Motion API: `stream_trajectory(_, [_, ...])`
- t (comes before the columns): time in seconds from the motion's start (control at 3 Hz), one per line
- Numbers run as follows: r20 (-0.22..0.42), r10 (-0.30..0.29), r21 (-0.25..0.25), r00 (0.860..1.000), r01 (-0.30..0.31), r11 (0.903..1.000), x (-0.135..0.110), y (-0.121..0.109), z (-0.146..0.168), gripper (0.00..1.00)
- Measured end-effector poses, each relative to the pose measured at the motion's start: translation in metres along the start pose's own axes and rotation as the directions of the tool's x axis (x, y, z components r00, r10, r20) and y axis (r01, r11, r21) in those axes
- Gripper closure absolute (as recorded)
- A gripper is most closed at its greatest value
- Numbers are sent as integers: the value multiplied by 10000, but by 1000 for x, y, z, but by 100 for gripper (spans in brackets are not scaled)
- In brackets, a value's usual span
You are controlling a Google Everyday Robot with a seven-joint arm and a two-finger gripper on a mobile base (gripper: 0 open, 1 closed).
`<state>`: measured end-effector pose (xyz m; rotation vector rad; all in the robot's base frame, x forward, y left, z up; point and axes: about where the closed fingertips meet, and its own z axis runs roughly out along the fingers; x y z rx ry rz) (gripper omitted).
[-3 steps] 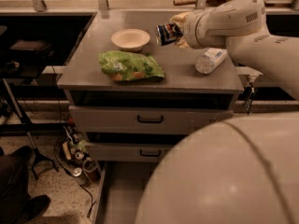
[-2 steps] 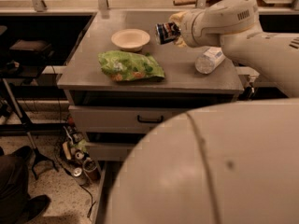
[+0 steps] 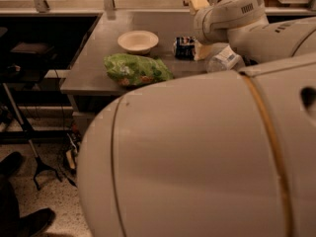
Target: Pick pepsi can from bottom drawer and place on counter
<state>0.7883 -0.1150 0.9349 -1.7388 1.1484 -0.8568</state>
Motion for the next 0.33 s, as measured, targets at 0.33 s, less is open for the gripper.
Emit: stream_trajectory(0.33, [0, 0, 0, 10000, 0, 10000, 0, 0, 0, 0])
